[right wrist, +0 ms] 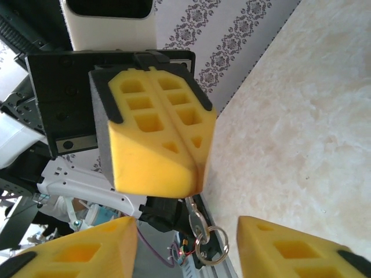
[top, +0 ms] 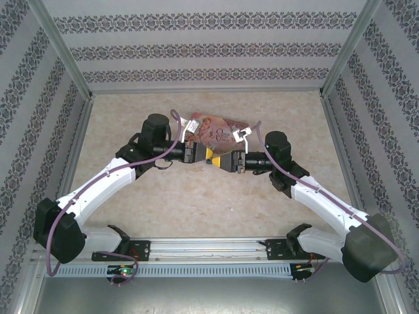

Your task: Unlock the padlock with the key

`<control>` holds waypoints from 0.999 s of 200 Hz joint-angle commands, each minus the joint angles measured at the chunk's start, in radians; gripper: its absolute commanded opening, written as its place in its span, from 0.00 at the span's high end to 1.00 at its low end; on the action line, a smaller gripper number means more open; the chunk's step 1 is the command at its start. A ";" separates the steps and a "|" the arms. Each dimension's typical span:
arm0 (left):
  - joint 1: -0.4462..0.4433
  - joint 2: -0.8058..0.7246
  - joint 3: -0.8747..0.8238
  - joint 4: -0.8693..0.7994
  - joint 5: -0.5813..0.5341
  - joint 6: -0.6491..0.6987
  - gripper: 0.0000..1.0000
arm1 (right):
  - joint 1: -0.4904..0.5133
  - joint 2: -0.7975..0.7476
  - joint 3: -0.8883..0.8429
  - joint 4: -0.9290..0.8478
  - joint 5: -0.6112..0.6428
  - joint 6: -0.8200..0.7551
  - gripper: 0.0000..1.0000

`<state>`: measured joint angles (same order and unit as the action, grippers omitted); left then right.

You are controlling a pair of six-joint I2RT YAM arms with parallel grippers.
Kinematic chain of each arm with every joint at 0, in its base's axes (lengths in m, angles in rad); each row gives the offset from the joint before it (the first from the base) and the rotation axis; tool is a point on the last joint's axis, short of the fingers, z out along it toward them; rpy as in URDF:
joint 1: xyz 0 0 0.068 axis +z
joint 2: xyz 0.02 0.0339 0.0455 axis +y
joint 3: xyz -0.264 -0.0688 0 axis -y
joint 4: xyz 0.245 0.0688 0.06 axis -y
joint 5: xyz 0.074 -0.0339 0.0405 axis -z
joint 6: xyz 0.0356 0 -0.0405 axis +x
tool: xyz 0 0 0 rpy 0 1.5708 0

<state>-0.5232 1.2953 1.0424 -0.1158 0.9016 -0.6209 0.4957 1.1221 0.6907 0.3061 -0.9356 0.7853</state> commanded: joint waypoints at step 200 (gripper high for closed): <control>0.039 -0.054 -0.044 0.100 -0.020 -0.003 0.84 | 0.029 -0.014 -0.009 -0.047 0.108 -0.043 1.00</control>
<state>-0.5110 1.2869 1.0149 -0.0807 0.8886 -0.6224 0.5175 1.1358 0.6907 0.2916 -0.8772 0.7773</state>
